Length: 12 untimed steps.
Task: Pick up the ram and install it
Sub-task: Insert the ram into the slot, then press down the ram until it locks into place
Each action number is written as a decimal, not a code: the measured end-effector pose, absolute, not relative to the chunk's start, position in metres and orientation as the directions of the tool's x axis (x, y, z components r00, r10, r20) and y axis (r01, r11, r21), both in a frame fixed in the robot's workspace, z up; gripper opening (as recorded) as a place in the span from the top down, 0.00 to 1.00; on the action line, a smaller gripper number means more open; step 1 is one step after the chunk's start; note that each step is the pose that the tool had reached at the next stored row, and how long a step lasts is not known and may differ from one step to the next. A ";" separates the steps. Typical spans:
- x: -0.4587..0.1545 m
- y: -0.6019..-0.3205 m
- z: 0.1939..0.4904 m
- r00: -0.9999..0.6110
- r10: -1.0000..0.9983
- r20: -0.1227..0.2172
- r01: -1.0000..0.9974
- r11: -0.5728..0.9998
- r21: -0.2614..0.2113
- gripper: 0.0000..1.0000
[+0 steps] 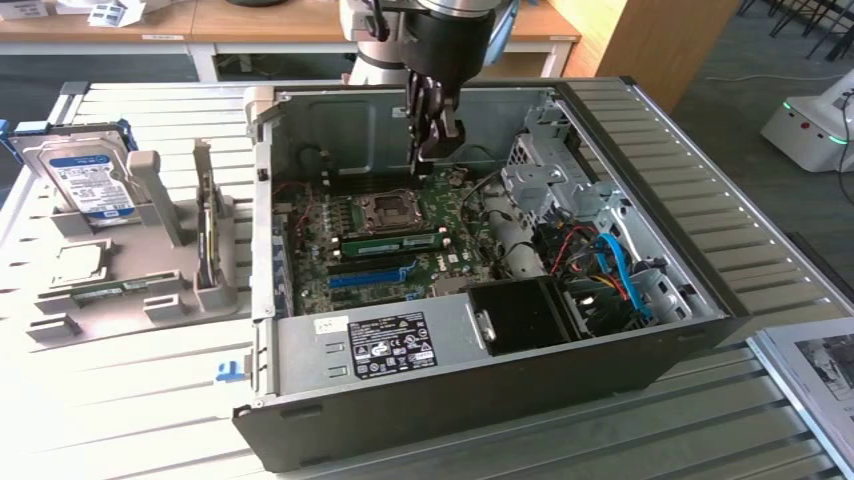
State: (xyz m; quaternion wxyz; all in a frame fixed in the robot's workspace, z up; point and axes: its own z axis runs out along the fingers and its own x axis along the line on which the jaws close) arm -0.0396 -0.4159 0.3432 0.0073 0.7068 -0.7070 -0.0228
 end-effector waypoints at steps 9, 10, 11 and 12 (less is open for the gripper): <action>-0.040 -0.416 0.343 -0.001 -1.000 -0.022 -0.999 0.000 0.043 0.75; -0.040 -0.416 0.343 -0.001 -1.000 -0.022 -0.999 0.000 0.043 0.75; -0.040 -0.416 0.343 -0.001 -1.000 -0.022 -0.999 0.000 0.043 0.75; -0.040 -0.416 0.343 -0.001 -1.000 -0.022 -0.999 0.000 0.043 0.76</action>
